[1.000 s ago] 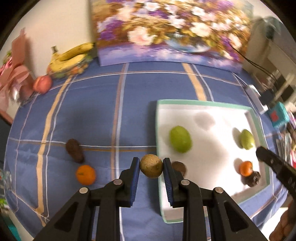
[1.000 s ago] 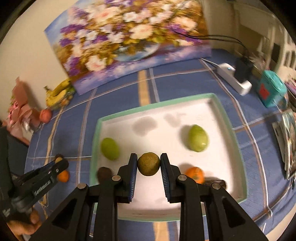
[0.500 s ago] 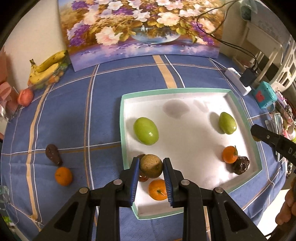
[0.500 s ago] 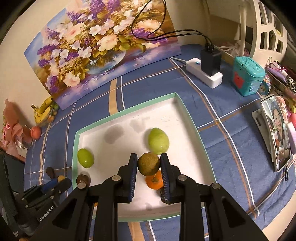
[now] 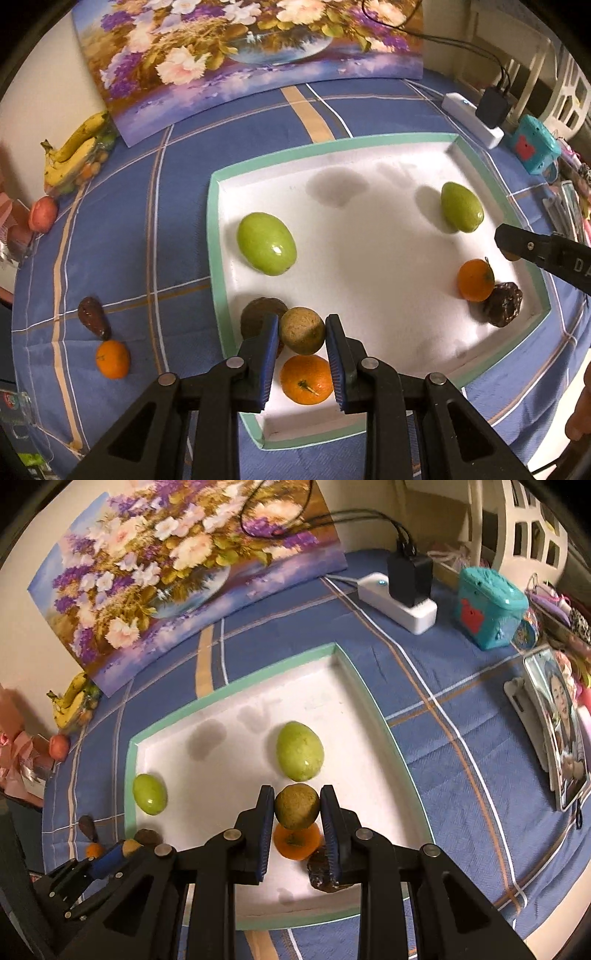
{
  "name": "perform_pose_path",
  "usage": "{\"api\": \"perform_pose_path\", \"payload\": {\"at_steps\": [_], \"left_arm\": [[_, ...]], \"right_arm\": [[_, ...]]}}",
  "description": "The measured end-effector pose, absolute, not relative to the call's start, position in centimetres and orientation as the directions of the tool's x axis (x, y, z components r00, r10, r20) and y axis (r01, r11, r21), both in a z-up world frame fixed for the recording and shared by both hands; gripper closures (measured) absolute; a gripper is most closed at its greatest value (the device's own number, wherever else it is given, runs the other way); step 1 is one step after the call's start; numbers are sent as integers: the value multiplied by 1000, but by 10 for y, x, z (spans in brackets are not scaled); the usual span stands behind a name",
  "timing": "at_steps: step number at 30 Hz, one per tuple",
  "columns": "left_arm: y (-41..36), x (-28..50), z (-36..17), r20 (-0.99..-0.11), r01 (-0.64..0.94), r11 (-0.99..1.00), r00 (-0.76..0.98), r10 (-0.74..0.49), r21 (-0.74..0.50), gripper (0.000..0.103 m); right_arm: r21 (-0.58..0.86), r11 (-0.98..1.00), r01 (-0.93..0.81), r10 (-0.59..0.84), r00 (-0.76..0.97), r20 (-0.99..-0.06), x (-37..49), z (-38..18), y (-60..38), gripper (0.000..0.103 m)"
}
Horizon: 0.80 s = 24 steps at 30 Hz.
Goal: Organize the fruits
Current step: 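Carry both small round fruits over the white tray with both tools, then lower both small round fruits into the tray and open both tools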
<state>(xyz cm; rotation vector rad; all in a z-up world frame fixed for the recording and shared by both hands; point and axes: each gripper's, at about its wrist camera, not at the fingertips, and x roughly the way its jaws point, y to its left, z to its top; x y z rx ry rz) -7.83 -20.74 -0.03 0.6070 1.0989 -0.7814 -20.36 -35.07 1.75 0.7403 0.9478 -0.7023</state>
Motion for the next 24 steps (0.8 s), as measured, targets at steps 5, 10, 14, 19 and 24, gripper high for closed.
{"api": "perform_pose_path", "payload": {"at_steps": [5, 10, 14, 19, 24], "left_arm": [[-213, -81, -10, -940, 812, 580, 245, -235, 67, 76], [-215, -85, -18, -945, 818, 569, 244, -218, 80, 76], [-217, -86, -27, -951, 818, 567, 242, -193, 93, 75], [-218, -85, -27, -951, 819, 566, 242, -191, 94, 75], [-218, -84, -28, -954, 818, 569, 230, -191, 83, 75]], "right_arm": [[225, 540, 811, -184, 374, -909, -205, 2, -355, 77], [218, 529, 820, -160, 349, -923, -204, -10, -356, 77], [214, 523, 825, -160, 341, -926, -205, -13, -358, 77], [223, 516, 827, -154, 346, -926, -207, -14, -359, 77], [220, 515, 828, -154, 342, -927, -205, -13, -359, 77]]}}
